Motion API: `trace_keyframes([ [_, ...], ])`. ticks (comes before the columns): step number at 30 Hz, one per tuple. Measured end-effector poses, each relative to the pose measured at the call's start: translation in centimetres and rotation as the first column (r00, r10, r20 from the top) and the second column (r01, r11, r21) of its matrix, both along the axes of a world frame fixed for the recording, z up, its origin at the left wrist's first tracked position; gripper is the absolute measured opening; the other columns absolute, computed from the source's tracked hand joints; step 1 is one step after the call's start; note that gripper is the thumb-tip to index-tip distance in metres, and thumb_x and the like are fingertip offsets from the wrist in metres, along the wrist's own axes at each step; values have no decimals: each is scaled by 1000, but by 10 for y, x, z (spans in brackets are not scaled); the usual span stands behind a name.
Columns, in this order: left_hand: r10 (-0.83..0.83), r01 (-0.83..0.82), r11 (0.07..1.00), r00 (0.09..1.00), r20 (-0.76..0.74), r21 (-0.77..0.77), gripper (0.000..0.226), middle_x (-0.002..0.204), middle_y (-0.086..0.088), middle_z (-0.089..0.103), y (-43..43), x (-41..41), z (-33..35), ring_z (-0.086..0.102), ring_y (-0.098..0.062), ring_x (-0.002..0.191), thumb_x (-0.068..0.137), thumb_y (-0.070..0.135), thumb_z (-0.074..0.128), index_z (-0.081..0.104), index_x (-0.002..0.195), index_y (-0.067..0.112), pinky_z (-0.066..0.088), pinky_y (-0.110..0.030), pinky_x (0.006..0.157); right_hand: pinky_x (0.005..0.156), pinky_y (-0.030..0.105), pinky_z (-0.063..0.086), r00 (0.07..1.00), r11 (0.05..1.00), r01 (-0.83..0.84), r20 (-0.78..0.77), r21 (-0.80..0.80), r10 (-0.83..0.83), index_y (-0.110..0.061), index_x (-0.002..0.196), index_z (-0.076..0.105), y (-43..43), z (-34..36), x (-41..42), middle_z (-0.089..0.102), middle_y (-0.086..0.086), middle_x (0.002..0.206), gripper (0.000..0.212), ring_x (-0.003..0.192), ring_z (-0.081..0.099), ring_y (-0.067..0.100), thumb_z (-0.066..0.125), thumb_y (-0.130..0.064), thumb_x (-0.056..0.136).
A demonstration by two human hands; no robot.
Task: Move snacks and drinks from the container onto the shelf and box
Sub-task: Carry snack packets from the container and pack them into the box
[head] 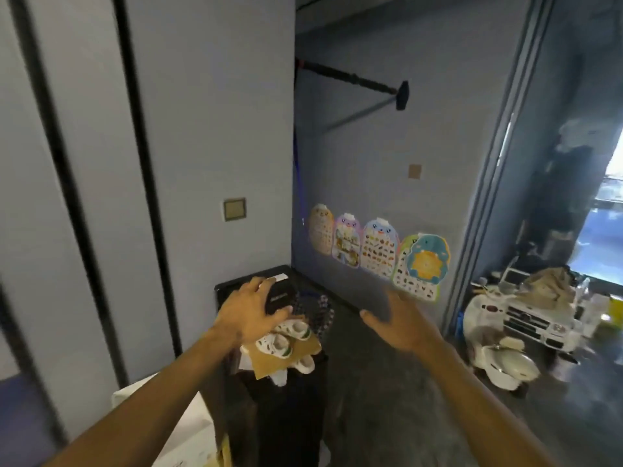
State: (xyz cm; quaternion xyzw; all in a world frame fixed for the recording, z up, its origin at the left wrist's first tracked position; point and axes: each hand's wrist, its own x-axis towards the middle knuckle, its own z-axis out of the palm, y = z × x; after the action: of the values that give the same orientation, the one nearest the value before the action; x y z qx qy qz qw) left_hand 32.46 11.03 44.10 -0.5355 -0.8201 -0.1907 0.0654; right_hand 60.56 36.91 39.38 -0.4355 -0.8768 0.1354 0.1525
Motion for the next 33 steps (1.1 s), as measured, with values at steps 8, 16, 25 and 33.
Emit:
trace_keyframes([
  [8, 397, -398, 917, 917, 21, 11, 90, 168, -4, 32, -185, 11, 14, 38, -32, 150, 92, 82, 40, 29, 163, 29, 37, -53, 120, 117, 48, 40, 944, 945, -327, -33, -4, 327, -20, 164, 30, -164, 73, -69, 34, 6, 169, 102, 150, 41, 30, 57, -81, 88],
  [16, 683, -682, 730, 730, -28, 48, 90, 149, -7, 52, -399, 13, 20, 54, -33, 132, 89, 85, 37, 43, 154, 23, 50, -49, 104, 118, 48, 39, 751, 752, -660, -53, -12, 658, -18, 166, 26, -322, 77, -173, 26, 6, 172, 99, 154, 35, 32, 56, -77, 92],
  [25, 929, -927, 370, 371, 8, 64, 90, 150, -6, 54, -646, 71, 14, 56, -28, 130, 88, 88, 39, 46, 153, 25, 49, -47, 106, 116, 45, 42, 422, 422, -906, 1, 37, 907, -15, 165, 27, -561, 81, -274, 30, 4, 170, 106, 151, 38, 28, 48, -86, 89],
  [33, 997, -998, 49, 52, 53, 46, 91, 160, -9, 45, -835, 129, 8, 53, -30, 137, 90, 84, 45, 38, 158, 24, 47, -48, 110, 120, 44, 37, 72, 72, -997, 21, 2, 997, -12, 165, 27, -818, 63, -304, 32, 11, 169, 100, 152, 37, 32, 56, -76, 93],
])
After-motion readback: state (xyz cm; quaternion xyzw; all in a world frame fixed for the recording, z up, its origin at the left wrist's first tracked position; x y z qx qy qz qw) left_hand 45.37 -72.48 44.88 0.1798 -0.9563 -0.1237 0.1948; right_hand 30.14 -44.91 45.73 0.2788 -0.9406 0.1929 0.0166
